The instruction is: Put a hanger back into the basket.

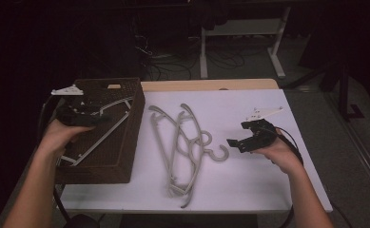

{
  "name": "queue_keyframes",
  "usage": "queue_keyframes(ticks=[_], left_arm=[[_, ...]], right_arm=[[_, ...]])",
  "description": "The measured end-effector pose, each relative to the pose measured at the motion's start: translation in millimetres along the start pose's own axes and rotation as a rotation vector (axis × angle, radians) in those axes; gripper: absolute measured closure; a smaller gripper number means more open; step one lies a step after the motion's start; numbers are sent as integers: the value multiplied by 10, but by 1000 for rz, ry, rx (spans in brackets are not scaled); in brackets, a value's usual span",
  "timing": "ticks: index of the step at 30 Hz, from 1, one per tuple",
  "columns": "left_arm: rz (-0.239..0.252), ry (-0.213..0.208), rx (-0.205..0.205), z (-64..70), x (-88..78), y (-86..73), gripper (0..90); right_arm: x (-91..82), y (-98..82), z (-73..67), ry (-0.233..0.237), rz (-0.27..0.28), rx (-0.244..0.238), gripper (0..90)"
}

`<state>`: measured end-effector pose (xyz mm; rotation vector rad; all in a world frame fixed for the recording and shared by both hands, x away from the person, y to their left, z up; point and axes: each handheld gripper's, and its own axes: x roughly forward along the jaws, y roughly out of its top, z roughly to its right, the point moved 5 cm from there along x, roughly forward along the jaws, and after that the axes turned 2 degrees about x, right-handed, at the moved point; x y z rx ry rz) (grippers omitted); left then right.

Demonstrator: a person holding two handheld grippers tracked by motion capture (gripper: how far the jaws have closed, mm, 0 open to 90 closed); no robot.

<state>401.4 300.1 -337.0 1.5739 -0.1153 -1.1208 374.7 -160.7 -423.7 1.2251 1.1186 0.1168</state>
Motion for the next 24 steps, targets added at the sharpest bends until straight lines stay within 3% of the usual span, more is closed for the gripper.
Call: queue_keyframes(ticks=[3,10,15,20,24], left_arm=[[16,-50,31,242,112,69,290],[-17,-152,115,791,425,166,637],[-69,-173,165,1092,648,158,858],[-117,-185,176,1360,899,43,900],[-155,-173,176,1481,1099,-118,900]], right_arm=[[5,-20,-30,5,-2,8,107],[18,-55,-28,11,-6,16,108],[22,-71,-11,13,-8,24,108],[21,-73,-8,15,-5,24,108],[21,-74,-5,15,-3,26,108]])
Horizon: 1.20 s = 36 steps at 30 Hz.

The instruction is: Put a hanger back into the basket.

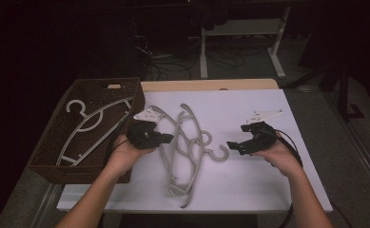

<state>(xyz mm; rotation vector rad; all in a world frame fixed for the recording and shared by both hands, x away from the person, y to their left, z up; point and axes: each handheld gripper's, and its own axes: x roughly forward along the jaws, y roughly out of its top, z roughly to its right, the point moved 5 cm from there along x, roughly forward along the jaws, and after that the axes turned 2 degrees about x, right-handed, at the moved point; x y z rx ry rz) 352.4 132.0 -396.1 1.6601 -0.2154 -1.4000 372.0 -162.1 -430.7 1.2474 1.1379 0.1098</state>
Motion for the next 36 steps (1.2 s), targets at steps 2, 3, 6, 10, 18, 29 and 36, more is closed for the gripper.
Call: queue_keyframes(ticks=[2,3,6,10,18,29,36], left_arm=[[-10,11,-14,7,98,-73,900],[-13,14,-20,3,132,-103,900],[-15,27,-63,-29,248,-239,900],[-40,65,-87,-68,329,-368,900],[-138,112,-103,-105,476,-571,900],[-154,32,-88,51,540,-540,900],[-161,-85,-50,319,697,-487,900]], right_arm=[[1,-2,3,0,-1,0,108],[4,-7,8,1,-3,1,108],[10,-16,17,2,-3,2,108],[25,-33,33,2,-9,8,108],[50,-54,44,4,-19,12,108],[56,-53,31,5,-18,7,108],[121,-59,-42,10,-31,8,114]])
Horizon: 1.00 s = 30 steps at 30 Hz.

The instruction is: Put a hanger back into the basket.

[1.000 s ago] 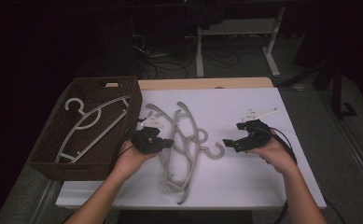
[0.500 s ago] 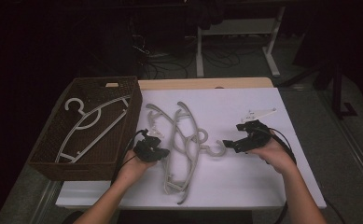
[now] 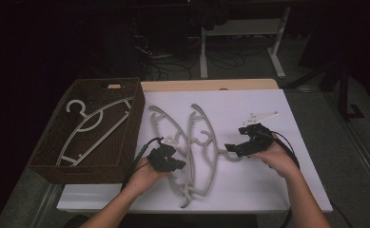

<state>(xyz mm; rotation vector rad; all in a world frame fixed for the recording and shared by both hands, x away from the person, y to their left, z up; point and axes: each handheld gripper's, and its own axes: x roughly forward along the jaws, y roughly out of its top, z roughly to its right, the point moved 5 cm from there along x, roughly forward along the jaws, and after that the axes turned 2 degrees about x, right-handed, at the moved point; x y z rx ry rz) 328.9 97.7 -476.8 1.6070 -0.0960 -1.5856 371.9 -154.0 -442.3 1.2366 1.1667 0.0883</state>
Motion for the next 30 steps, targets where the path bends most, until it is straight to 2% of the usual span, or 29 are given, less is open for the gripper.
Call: queue_keyframes(ticks=[5,7,10,13,15,16,17,21,26,30], left_arm=[[7,-52,33,116,69,57,897],[12,-56,44,135,76,72,883],[26,-30,32,68,36,65,826],[49,3,17,-28,-40,40,728],[68,14,10,-77,-87,22,666],[68,14,10,-77,-87,22,634],[76,24,-1,-121,-127,-1,614],[81,29,-10,-173,-168,-42,581],[82,32,-16,-208,-157,-55,566],[74,32,-13,-208,-134,-65,562]], right_arm=[[67,-54,-128,4,-21,9,128],[89,-113,-170,-17,-38,35,137],[113,-212,-248,-31,-70,83,156],[153,-320,-361,-39,-98,124,191],[207,-385,-439,-46,-132,119,214],[207,-385,-439,-46,-132,119,214],[278,-422,-491,-47,-160,136,235],[422,-443,-563,-77,-214,129,260],[472,-410,-607,-156,-237,56,391],[477,-390,-611,-167,-252,48,468]])
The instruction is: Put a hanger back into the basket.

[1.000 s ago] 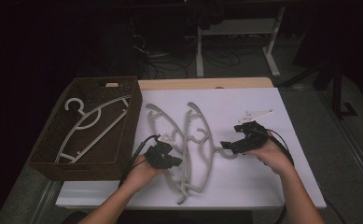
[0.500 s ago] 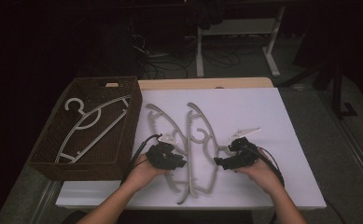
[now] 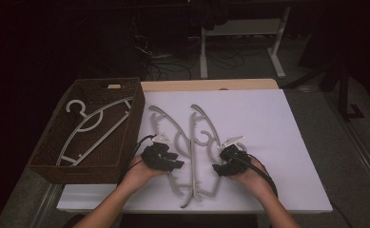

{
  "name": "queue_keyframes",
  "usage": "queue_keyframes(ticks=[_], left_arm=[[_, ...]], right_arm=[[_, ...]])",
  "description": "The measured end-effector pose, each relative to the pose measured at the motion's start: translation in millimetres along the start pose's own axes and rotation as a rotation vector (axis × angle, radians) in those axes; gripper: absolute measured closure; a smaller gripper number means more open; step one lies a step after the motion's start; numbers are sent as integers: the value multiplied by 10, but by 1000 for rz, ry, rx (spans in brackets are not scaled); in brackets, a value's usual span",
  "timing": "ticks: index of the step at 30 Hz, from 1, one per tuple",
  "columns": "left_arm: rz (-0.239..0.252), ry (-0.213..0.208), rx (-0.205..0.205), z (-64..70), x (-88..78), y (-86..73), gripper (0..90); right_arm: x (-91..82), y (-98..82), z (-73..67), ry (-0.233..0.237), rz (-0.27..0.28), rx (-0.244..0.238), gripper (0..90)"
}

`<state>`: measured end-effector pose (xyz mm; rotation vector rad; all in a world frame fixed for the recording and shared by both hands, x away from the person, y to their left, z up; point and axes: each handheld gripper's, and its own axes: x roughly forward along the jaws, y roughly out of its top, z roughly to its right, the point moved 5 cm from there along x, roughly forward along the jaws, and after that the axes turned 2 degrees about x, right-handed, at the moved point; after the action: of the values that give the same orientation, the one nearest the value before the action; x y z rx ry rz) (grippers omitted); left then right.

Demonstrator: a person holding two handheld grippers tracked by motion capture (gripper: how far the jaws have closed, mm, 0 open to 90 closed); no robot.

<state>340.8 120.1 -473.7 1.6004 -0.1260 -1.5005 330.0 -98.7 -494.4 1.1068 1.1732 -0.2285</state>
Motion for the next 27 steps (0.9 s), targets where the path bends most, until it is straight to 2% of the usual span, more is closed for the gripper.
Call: queue_keyframes(ticks=[3,9,13,15,17,20,22,25,27], left_arm=[[-2,2,-2,-7,4,-5,561],[5,5,-7,-20,-14,-1,561],[6,3,-5,-25,-17,-1,561],[5,2,-5,-27,-15,0,561],[3,2,-4,-27,-13,-1,561],[3,1,-5,-25,-12,0,561],[1,0,-5,-25,-11,-1,561],[1,-1,-7,-28,-8,-1,561],[-2,-2,-7,-30,-9,-2,561]], right_arm=[[-9,4,36,-2,-4,0,554],[-35,1,129,16,-3,-7,639],[-97,-26,290,2,-5,-27,728],[-127,-48,383,2,1,-20,756],[-158,-85,495,15,4,-23,763],[-201,-128,645,9,3,-53,772],[-232,-165,754,15,2,-57,778],[-265,-196,854,33,11,-33,749],[-335,-142,867,58,62,2,691]])
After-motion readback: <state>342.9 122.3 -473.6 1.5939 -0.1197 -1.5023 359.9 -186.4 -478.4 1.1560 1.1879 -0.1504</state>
